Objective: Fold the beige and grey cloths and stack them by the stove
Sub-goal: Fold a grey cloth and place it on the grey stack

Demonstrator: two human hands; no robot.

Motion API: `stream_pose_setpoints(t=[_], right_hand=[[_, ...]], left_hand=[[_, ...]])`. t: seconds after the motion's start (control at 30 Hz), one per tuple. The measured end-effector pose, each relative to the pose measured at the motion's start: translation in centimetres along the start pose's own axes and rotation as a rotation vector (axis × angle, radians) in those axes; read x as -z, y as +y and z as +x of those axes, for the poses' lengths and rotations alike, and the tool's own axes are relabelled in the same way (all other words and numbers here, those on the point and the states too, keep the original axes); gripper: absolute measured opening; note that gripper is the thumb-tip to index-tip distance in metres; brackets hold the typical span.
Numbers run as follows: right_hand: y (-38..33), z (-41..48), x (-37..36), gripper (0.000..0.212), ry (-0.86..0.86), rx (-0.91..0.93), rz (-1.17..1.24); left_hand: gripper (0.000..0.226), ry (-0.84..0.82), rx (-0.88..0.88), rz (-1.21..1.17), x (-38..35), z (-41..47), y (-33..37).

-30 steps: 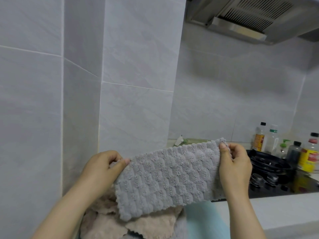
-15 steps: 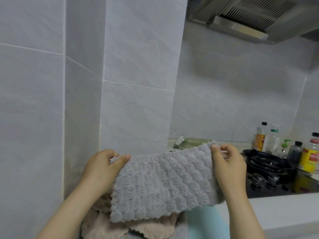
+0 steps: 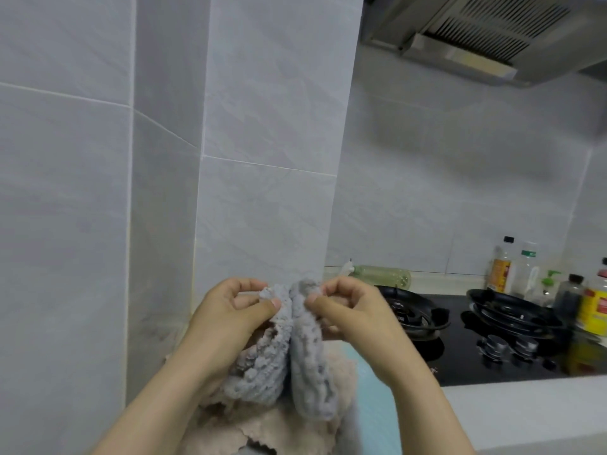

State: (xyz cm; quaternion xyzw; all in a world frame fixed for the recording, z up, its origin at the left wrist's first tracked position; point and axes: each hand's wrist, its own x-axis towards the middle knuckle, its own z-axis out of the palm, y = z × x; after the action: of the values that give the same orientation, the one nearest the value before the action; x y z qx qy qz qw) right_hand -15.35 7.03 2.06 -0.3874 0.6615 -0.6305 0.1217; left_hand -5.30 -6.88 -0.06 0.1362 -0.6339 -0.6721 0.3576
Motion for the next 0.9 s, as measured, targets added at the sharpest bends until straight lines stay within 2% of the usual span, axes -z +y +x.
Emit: stream_pose_setpoints(t=[0.17,0.27,0.37,0.47,0.57,0.77,0.9], right_hand=[[0.2,0.0,-0.2,0.018,-0.174,-0.048,0.085],[0.5,0.1,0.1,0.014,-0.174,-0.029,0.089],[0.9,0.1,0.0,0.023,-0.195,0.024,0.056],[1.1,0.4,-0.3,0.028,-0.138,0.083,-0.065],[1.4,0.7,-0.5,0.024,-0.06,0.121,-0.115],[1.5,0.6,-0.6,0.025,0.016,0.158,-0.137],[1.3,0.5,-0.6,0.019,0.004,0.169,-0.183]], left_hand=[[0.025,0.028,-0.022,0.011,0.1,-0.1,0.4],[0.021,-0.011,0.002,0.001,0.1,-0.3,0.6],[0.014,-0.043,0.01,0.034,0.2,-0.4,0.7],[0.006,-0.054,-0.005,0.052,0.1,-0.6,0.9],[0.004,-0.058,-0.042,0.096,0.1,-0.8,1.0],[0.021,-0.051,-0.084,0.163,0.2,-0.9,1.4],[0.008,0.016,-0.12,0.239,0.1,-0.6,1.1]])
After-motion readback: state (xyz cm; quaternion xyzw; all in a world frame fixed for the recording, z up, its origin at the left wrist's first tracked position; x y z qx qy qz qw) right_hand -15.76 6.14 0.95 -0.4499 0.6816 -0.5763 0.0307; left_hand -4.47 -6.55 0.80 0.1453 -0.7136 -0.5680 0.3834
